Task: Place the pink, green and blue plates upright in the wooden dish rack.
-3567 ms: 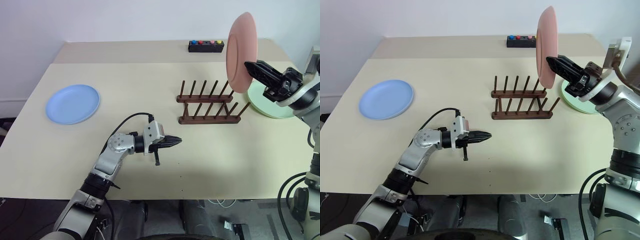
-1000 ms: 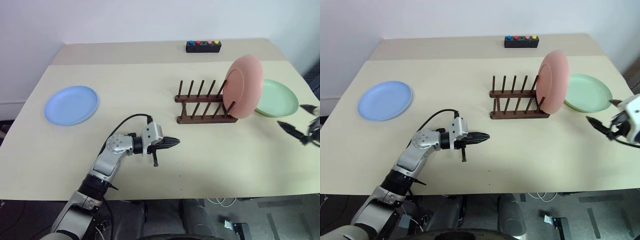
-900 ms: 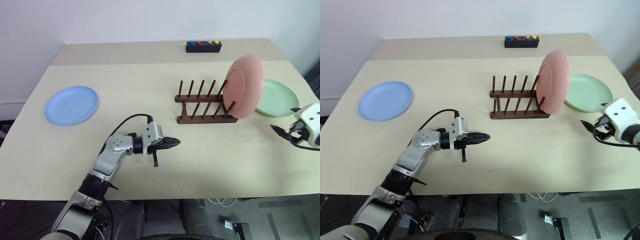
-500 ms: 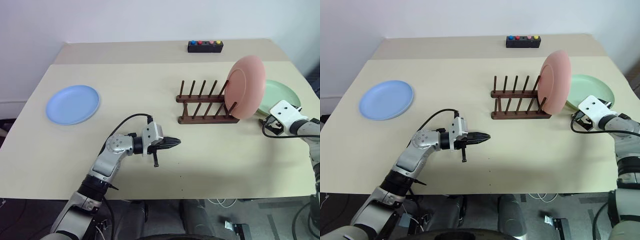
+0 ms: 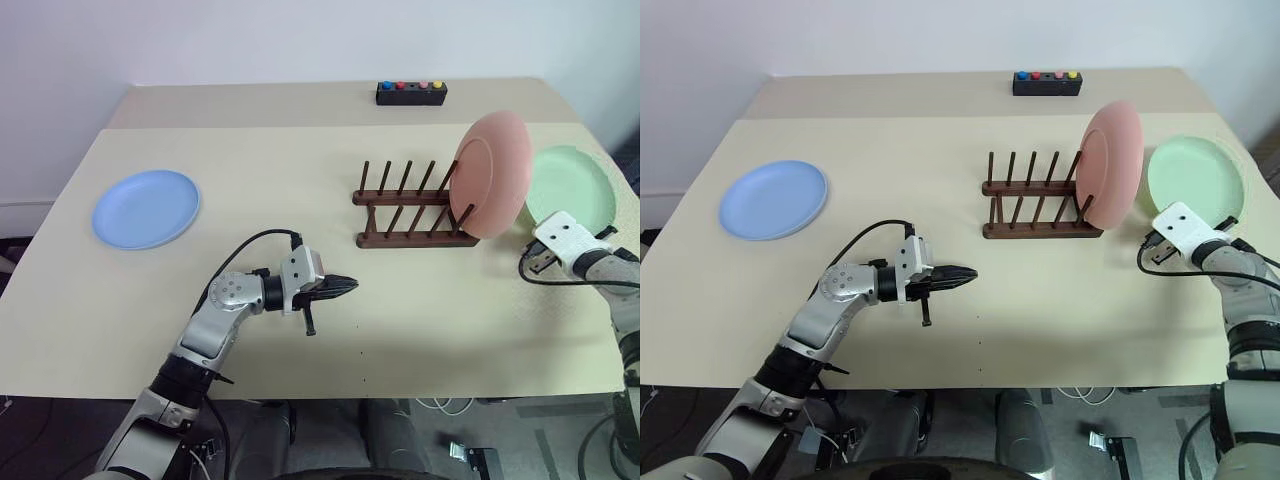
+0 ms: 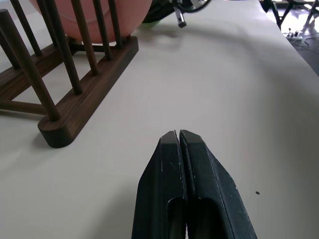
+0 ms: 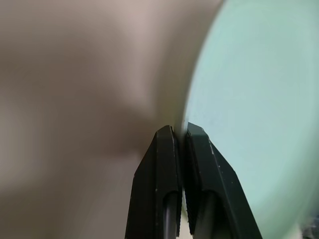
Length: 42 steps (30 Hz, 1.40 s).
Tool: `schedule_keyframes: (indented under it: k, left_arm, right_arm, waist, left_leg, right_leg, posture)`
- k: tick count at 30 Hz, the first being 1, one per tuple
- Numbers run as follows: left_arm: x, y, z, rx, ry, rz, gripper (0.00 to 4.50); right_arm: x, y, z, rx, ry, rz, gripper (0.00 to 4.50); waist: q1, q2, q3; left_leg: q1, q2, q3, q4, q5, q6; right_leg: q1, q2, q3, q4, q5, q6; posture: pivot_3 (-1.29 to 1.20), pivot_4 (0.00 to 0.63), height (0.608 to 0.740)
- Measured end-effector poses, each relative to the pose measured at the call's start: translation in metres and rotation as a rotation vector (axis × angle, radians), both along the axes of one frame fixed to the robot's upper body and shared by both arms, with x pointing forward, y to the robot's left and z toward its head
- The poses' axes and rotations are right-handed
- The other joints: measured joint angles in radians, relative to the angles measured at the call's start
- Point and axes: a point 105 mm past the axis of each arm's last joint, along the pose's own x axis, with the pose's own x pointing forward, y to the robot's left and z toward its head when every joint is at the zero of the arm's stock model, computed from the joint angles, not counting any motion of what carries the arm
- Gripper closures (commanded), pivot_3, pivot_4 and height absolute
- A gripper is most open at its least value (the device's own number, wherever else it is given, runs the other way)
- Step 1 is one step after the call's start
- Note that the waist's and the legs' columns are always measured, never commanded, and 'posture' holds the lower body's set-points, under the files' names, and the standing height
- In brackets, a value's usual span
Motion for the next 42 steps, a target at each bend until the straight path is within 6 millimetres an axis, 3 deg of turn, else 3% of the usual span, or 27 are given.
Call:
schedule_keyframes:
  k: [4,6,7,8,9,15,17,20,25,29,36,42]
  left_arm:
    - [0.0,-0.001,0.0,-0.003,-0.001,-0.002,4.5]
    - [0.0,-0.001,0.0,-0.003,0.0,-0.003,4.5]
    - [0.0,-0.001,0.0,-0.002,0.0,-0.003,4.5]
    - [0.0,-0.001,0.0,-0.004,0.0,-0.003,4.5]
    - [0.0,-0.001,0.0,-0.003,0.003,-0.002,4.5]
    - [0.0,-0.003,0.0,-0.012,0.003,-0.005,4.5]
    - [0.0,-0.003,0.001,-0.013,0.003,-0.002,4.5]
    - [0.001,-0.002,0.002,-0.019,0.002,0.006,4.5]
    - [0.01,0.015,0.018,-0.062,-0.025,0.081,4.5]
    - [0.014,0.026,0.032,-0.102,-0.049,0.125,4.5]
    - [0.018,0.041,0.044,-0.132,-0.062,0.176,4.5]
    - [0.016,0.041,0.042,-0.13,-0.058,0.177,4.5]
  right_arm:
    - [-0.005,-0.001,0.026,-0.149,-0.102,0.006,4.44]
    - [-0.009,-0.004,0.06,-0.223,-0.204,0.001,4.44]
    - [-0.009,-0.003,0.065,-0.228,-0.219,0.001,4.44]
    - [-0.01,-0.003,0.098,-0.268,-0.317,0.0,4.44]
    - [-0.012,0.008,0.123,-0.283,-0.392,0.027,4.44]
    - [-0.02,0.079,0.201,-0.256,-0.612,0.282,4.44]
    - [-0.027,0.107,0.219,-0.201,-0.659,0.398,4.44]
    - [-0.036,0.141,0.221,-0.08,-0.655,0.55,4.44]
    - [-0.055,0.202,0.207,0.316,-0.517,0.843,4.44]
    - [-0.069,0.227,0.192,0.519,-0.37,0.97,4.44]
    - [-0.063,0.232,0.155,0.888,-0.155,0.957,4.44]
    - [-0.058,0.218,0.149,1.041,-0.118,0.907,4.44]
  waist:
    - [-0.001,0.002,0.0]
    - [-0.001,0.005,0.0]
    - [-0.002,0.005,0.0]
    - [-0.003,0.004,0.0]
    - [-0.003,0.004,0.0]
    - [-0.007,0.004,0.0]
    - [-0.006,0.003,0.001]
    - [-0.002,0.003,0.001]
    - [0.002,0.002,0.001]
    - [0.008,0.002,0.001]
    - [0.006,0.001,0.001]
    - [0.007,0.001,0.001]
  left_leg:
    - [0.0,0.0,0.0,0.0,0.0,0.0]
    - [-0.001,0.0,0.0,0.0,0.0,0.0]
    - [-0.001,0.0,0.0,0.0,0.0,0.0]
    - [0.0,0.0,0.0,0.0,0.0,0.0]
    - [0.0,0.0,0.0,0.0,0.0,0.0]
    - [0.0,0.0,0.0,0.0,0.0,0.0]
    - [0.0,0.0,-0.001,0.0,0.0,0.0]
    - [0.0,0.0,-0.001,0.0,0.0,0.0]
    - [0.0,0.0,-0.002,0.0,0.0,0.0]
    - [-0.001,0.0,-0.002,0.001,0.0,0.0]
    - [-0.001,0.0,-0.002,0.0,0.0,0.0]
    - [-0.001,0.0,-0.002,0.0,0.0,0.0]
  right_leg:
    - [-0.001,0.0,0.0,0.0,0.0,0.0]
    - [-0.001,0.0,0.001,0.0,0.0,0.0]
    - [-0.001,0.0,0.001,0.0,0.0,0.0]
    - [0.0,0.0,0.0,0.0,0.0,0.0]
    - [0.0,0.0,0.001,0.0,0.0,0.0]
    - [0.0,0.0,0.0,0.0,0.0,0.0]
    - [0.0,0.0,0.0,0.0,0.0,0.0]
    - [0.0,0.0,0.0,0.0,0.0,0.0]
    - [0.0,0.0,0.0,0.0,0.0,0.0]
    - [0.0,0.0,-0.001,0.0,0.0,0.0]
    - [0.0,0.0,-0.001,0.0,0.0,0.0]
    - [-0.001,0.0,-0.001,0.0,0.0,0.0]
  posture:
    - [0.0,0.15,0.74]
    - [0.0,0.15,0.74]
    - [0.0,0.15,0.74]
    - [0.0,0.15,0.74]
    - [0.0,0.15,0.74]
    - [0.0,0.15,0.74]
    - [0.0,0.15,0.74]
    - [0.0,0.15,0.74]
    - [0.0,0.15,0.74]
    - [0.0,0.15,0.74]
    - [0.0,0.15,0.74]
    - [0.0,0.15,0.74]
